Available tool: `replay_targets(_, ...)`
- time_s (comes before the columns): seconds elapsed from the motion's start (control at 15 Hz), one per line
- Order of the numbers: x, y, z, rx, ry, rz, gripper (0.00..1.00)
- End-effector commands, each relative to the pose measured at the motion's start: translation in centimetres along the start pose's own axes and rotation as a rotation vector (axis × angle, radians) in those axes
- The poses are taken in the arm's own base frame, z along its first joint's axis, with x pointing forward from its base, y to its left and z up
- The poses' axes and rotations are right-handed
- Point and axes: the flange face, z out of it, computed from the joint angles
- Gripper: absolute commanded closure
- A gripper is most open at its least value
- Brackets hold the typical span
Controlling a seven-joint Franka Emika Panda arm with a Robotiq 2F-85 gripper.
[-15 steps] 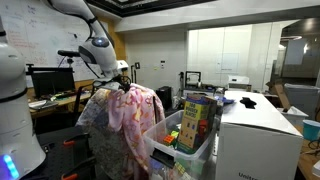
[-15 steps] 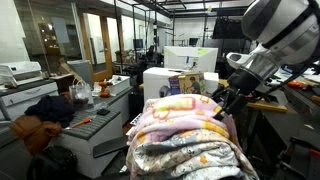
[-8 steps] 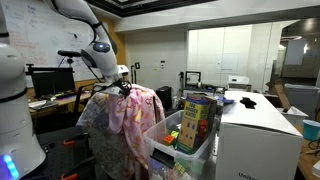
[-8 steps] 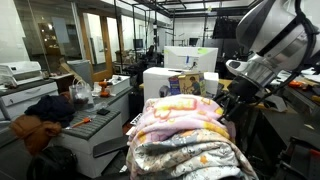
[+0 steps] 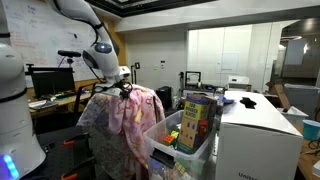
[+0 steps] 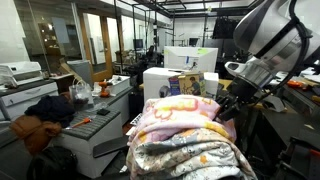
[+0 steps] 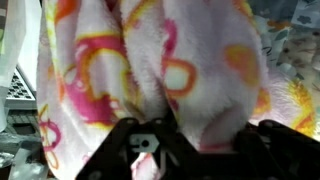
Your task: Put the fleece on the boxes
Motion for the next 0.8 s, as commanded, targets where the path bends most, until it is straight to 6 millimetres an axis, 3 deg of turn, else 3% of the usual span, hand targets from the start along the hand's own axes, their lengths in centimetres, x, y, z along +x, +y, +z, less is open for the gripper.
replay_targets(0.0, 0.7, 1.0, 0.7, -0.004, -0.029, 0.052, 0.98)
replay_targets(0.73, 6.4, 4.3, -1.1, -0.07, -0.112, 0.268, 0.96)
